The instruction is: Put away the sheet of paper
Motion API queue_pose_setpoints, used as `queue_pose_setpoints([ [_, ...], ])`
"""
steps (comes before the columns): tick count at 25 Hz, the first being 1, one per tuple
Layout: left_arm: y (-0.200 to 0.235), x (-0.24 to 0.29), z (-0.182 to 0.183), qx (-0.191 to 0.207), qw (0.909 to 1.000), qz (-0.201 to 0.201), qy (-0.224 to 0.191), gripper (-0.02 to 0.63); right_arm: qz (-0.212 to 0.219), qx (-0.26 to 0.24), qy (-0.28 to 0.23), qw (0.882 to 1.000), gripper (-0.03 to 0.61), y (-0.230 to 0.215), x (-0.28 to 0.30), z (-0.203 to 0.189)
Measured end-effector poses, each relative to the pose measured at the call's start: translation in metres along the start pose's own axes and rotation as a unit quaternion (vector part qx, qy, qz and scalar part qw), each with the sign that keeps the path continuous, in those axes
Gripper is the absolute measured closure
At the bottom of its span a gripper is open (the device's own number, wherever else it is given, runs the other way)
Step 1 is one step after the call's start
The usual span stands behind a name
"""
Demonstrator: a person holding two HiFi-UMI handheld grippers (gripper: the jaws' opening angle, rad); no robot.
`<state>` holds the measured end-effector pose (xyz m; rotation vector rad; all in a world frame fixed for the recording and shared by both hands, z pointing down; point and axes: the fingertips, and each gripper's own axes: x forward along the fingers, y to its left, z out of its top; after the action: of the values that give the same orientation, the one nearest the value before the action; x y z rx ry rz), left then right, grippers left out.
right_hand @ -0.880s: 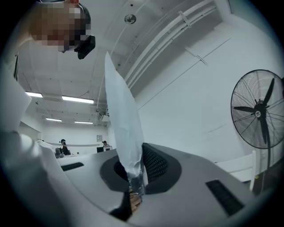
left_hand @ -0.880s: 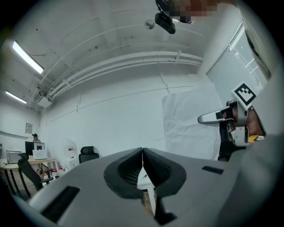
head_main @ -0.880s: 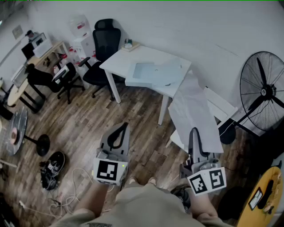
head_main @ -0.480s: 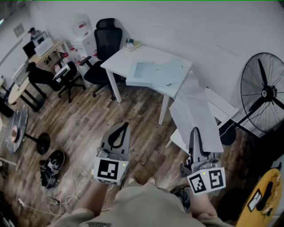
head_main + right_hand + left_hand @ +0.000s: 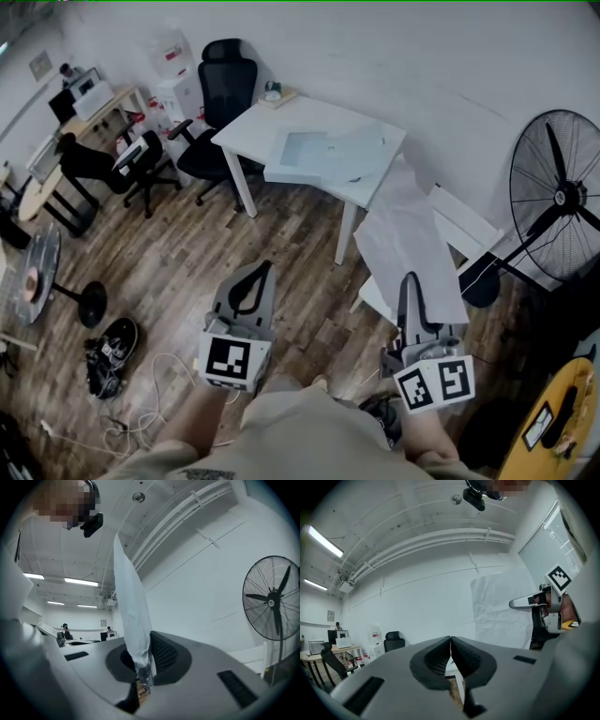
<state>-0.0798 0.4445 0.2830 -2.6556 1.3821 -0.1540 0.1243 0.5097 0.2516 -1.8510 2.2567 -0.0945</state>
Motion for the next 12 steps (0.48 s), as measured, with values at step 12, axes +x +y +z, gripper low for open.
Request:
queue_pose_setpoints([
  [12,0.002,0.023,0.000,-0.010,0.9999,0.006,-0.003,0.592,-0.001,0.006,0.011,1.000,0.555,-0.017,0.015,-0.010],
])
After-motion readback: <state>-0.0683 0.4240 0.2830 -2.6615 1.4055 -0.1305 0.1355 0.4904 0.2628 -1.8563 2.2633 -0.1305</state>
